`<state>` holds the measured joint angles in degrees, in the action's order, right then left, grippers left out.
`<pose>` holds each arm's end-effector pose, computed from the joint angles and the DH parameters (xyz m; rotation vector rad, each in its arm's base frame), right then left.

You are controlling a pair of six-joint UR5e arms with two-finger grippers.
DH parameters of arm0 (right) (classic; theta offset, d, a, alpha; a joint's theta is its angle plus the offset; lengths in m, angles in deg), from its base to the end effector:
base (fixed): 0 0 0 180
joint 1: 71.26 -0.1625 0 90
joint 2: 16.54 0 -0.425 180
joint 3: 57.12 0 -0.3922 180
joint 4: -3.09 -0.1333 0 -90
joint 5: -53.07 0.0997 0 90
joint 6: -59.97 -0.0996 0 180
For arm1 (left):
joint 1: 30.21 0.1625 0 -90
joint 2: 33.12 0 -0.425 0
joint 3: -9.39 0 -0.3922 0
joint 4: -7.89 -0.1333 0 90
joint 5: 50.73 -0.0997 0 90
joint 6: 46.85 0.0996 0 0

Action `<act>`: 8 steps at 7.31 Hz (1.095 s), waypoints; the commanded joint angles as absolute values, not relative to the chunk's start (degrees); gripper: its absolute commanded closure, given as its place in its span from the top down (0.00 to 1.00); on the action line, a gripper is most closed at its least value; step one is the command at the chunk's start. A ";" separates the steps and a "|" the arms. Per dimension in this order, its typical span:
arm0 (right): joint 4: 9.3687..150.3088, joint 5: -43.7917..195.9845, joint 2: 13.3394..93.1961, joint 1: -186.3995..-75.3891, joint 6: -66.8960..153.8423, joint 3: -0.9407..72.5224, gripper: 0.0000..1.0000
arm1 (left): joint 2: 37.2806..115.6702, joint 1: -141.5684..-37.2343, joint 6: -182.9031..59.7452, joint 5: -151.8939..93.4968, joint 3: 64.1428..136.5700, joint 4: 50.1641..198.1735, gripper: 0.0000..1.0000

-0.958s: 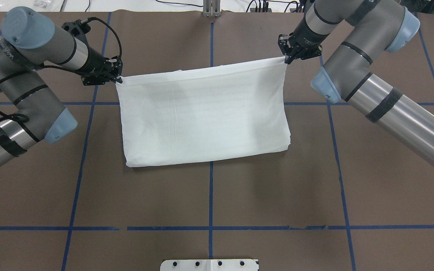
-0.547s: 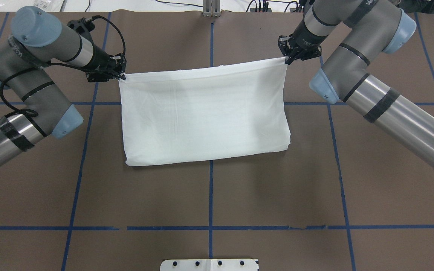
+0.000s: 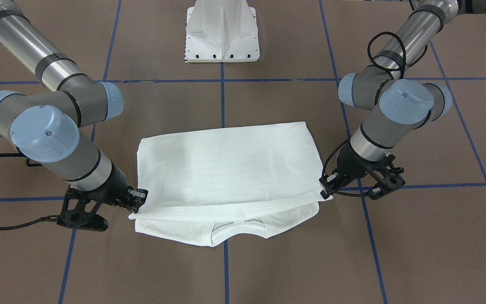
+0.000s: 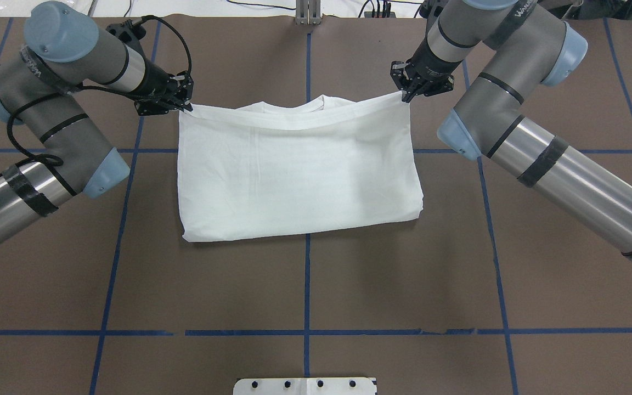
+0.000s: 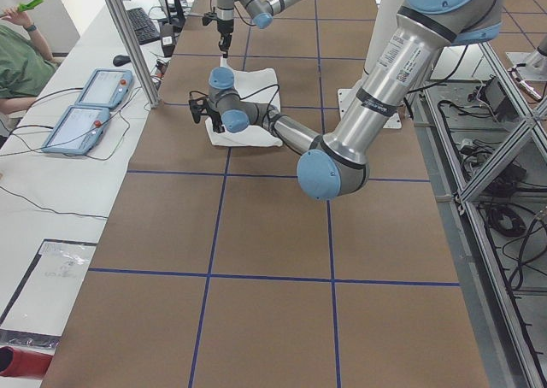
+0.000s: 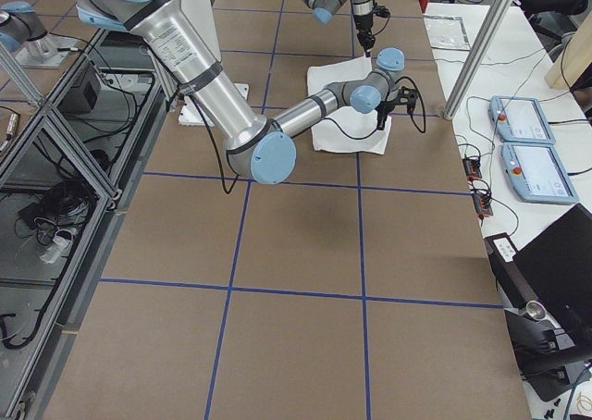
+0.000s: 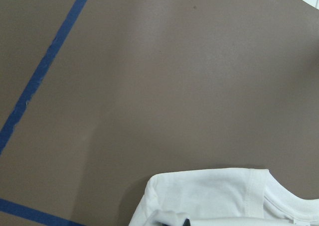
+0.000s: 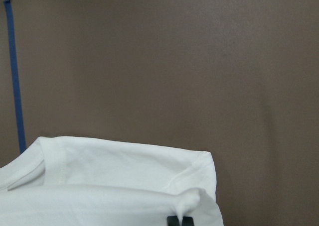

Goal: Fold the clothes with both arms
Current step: 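Lower the hem onto the collar edge with both grippers, then open both grippers and draw them back from the folded shirt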

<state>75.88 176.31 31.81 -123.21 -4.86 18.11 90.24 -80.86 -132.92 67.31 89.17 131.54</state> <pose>-0.4076 -0.6484 0.2932 0.0351 -0.9276 0.2103 0.3912 -0.6135 0.3281 0.0470 1.0776 -0.4937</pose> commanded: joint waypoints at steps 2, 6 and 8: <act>75.78 174.99 32.06 -122.06 -4.89 18.12 1.00 | 90.45 -80.74 -133.16 67.22 89.10 131.64 0.99; 75.86 174.89 41.51 -119.19 -5.94 31.32 1.00 | 89.67 -81.18 -133.07 67.04 90.67 130.76 0.99; 76.04 170.00 49.52 -112.35 -11.02 40.49 1.00 | 88.00 -81.27 -133.07 67.04 96.11 127.09 0.99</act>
<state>75.88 173.06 44.54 -116.87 -8.04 34.53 89.00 -81.21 -133.07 67.05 92.81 129.47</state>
